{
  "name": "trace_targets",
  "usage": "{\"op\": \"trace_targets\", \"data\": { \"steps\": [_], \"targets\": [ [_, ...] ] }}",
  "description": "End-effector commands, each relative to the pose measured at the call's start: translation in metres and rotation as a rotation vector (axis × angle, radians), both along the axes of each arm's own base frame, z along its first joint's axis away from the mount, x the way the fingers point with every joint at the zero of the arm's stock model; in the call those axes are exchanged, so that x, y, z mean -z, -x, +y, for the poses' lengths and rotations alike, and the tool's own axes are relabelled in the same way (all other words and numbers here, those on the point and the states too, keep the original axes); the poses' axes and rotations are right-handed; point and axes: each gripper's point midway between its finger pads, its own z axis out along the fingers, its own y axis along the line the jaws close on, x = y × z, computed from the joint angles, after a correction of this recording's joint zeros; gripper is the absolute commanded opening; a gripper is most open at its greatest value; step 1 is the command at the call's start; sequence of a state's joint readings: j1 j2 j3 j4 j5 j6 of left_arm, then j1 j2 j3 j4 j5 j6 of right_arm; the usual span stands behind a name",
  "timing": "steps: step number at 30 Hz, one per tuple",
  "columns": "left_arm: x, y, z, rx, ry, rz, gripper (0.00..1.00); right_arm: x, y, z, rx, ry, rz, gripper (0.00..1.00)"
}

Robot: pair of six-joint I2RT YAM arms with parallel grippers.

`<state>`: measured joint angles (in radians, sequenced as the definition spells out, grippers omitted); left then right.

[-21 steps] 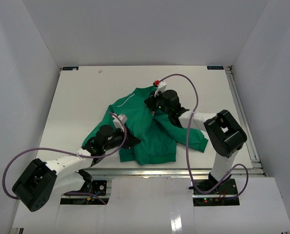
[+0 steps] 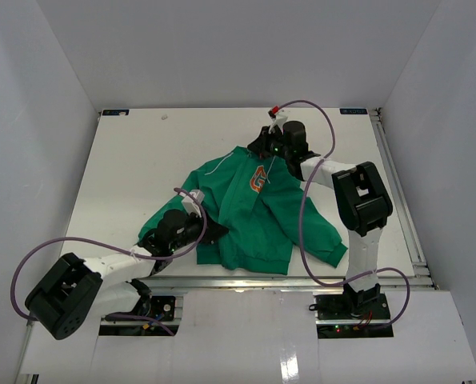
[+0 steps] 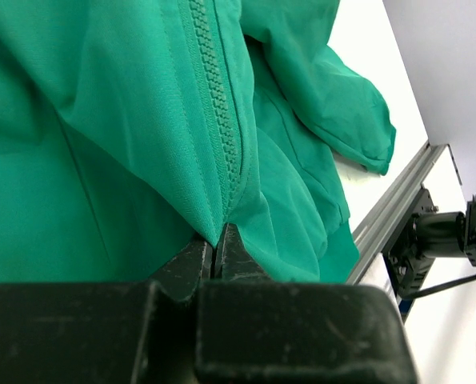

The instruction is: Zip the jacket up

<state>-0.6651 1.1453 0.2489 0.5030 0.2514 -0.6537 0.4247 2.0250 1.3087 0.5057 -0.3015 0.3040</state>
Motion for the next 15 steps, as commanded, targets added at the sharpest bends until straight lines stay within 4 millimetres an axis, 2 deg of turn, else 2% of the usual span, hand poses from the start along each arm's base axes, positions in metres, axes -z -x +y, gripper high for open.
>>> {"op": "trace_targets", "data": {
  "steps": [1,3,4,6,9,11,15],
  "targets": [
    [0.025,0.023,0.006,0.026,-0.019,0.097,0.0,-0.051,-0.055,-0.048,0.166,-0.043,-0.171,0.08],
    [0.026,0.019,0.009,0.005,-0.038,0.087,0.0,-0.046,-0.039,-0.038,0.076,-0.062,-0.156,0.08],
    [0.018,0.011,0.007,-0.01,-0.038,0.066,0.0,-0.043,-0.026,-0.029,0.009,-0.08,-0.134,0.08],
    [0.007,-0.001,0.006,-0.033,-0.066,0.038,0.34,-0.035,-0.002,-0.018,-0.065,-0.092,-0.103,0.08],
    [-0.021,-0.026,0.001,-0.069,-0.105,-0.028,0.61,-0.023,0.034,-0.008,-0.13,-0.082,-0.071,0.08],
    [-0.032,-0.041,0.004,-0.114,-0.14,-0.068,0.61,-0.014,0.055,-0.004,-0.172,-0.074,-0.033,0.08],
    [-0.064,-0.07,-0.003,-0.158,-0.152,-0.157,0.65,0.0,0.088,0.007,-0.236,-0.043,0.0,0.08]
  ]
}}
